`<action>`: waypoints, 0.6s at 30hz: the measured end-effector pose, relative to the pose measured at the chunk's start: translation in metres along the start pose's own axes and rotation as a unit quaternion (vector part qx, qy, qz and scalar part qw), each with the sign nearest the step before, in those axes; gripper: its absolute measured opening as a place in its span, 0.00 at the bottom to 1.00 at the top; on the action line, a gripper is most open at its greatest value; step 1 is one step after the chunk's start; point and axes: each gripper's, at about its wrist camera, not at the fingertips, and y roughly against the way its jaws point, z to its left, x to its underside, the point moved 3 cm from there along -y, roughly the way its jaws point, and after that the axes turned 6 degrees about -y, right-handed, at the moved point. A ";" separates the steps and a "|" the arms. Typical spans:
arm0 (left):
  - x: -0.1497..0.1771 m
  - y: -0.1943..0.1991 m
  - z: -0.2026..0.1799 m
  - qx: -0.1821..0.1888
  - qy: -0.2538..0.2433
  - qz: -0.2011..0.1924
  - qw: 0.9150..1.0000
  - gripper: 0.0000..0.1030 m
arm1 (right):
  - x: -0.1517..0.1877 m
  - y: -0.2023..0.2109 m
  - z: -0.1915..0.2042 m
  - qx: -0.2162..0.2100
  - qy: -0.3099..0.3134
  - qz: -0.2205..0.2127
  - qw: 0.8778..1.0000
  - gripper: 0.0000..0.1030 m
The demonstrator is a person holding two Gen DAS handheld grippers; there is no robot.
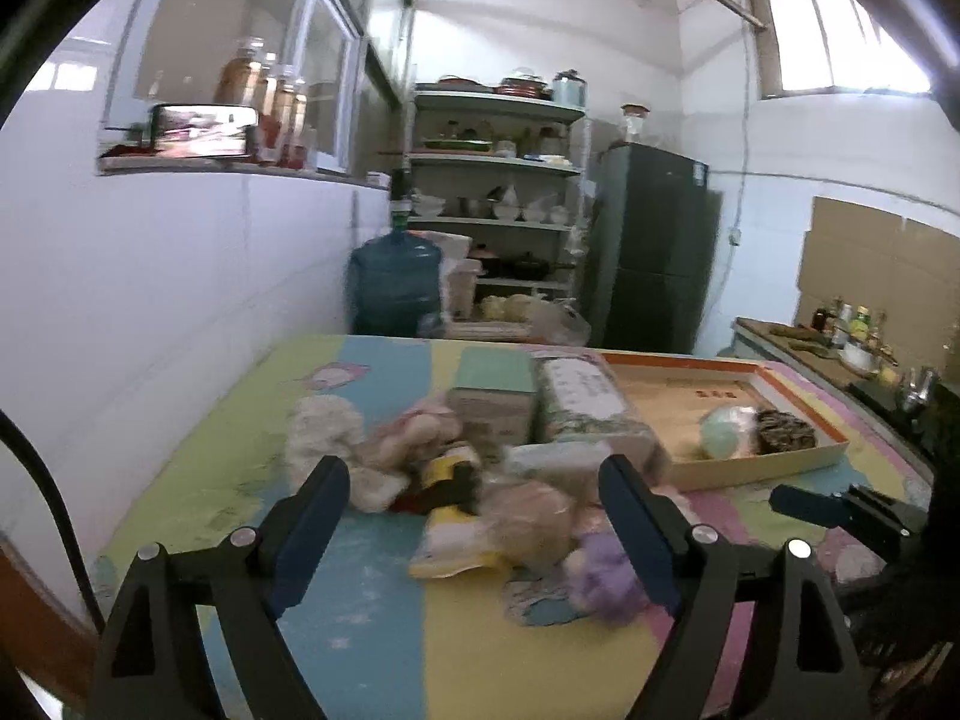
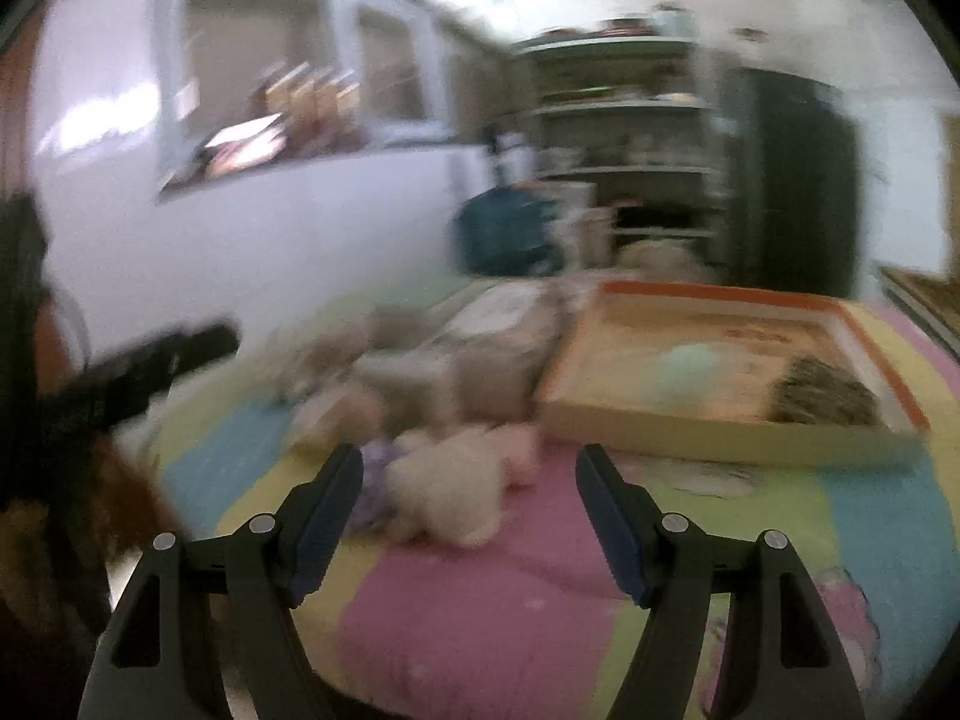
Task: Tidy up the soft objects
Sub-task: 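Move both tools back from the tray toward the pile of soft items, then grasp the white plush with purple hat with the right tool while the left tool grasps the clear bag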
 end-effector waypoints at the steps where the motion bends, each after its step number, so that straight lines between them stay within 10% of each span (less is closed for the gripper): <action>1: 0.002 0.003 0.005 -0.004 0.005 -0.005 1.000 0.82 | 0.001 -0.005 0.005 -0.010 0.034 0.012 0.999 0.73; 18: 0.023 -0.009 0.033 0.029 0.018 0.027 0.999 0.82 | 0.005 -0.092 0.028 -0.111 0.376 0.206 0.897 0.73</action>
